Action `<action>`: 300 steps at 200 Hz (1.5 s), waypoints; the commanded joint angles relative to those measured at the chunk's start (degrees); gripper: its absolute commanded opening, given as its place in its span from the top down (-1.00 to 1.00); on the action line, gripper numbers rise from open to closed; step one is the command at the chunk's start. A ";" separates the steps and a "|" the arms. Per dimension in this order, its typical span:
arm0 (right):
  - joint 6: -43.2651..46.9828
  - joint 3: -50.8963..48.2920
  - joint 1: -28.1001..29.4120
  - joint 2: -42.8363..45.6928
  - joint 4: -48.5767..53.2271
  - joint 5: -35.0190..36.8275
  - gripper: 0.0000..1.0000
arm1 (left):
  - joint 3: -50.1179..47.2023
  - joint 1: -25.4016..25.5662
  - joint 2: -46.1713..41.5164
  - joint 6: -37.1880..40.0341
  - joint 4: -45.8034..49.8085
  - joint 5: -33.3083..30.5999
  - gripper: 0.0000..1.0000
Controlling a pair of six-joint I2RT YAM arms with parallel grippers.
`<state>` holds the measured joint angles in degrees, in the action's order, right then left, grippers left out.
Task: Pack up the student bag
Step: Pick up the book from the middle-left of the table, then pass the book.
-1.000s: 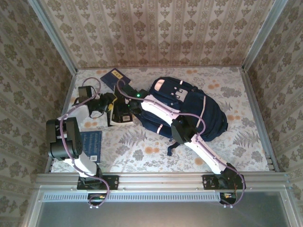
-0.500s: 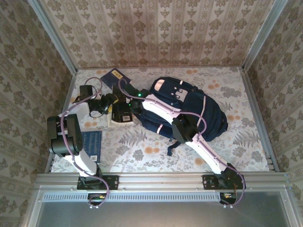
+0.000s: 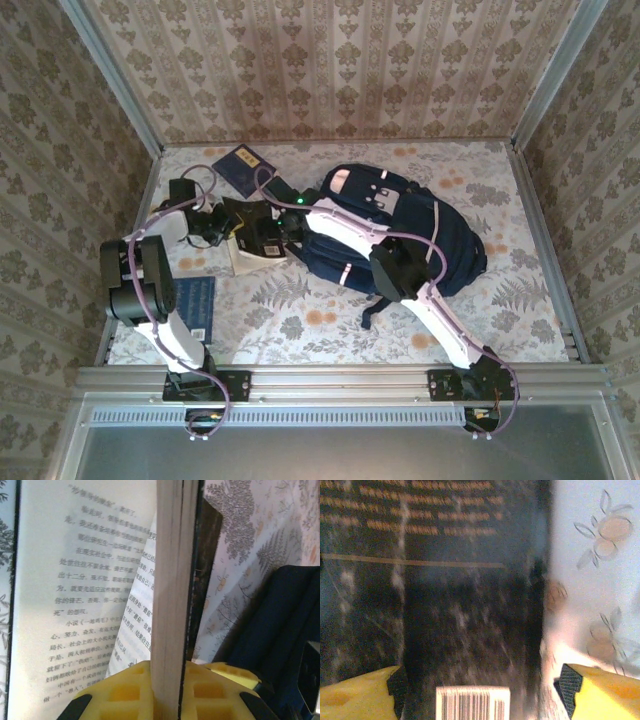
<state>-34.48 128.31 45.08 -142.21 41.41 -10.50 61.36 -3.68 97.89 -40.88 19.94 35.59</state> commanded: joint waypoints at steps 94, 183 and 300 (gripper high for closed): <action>-15.43 -47.17 -8.10 46.83 -25.14 -11.90 -0.88 | -10.42 7.59 -35.84 -9.38 -8.78 10.60 1.00; -25.29 -69.11 -6.84 61.45 -57.89 -25.72 -0.92 | -9.78 26.03 -44.80 -14.62 -15.14 7.49 1.00; -22.80 -79.25 -5.29 75.44 -56.84 -19.91 1.00 | -12.64 27.76 -48.01 -4.04 1.50 -1.75 -0.47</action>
<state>-59.79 48.86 39.62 -70.22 -15.40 -31.29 49.39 23.70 51.09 -48.80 17.78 37.04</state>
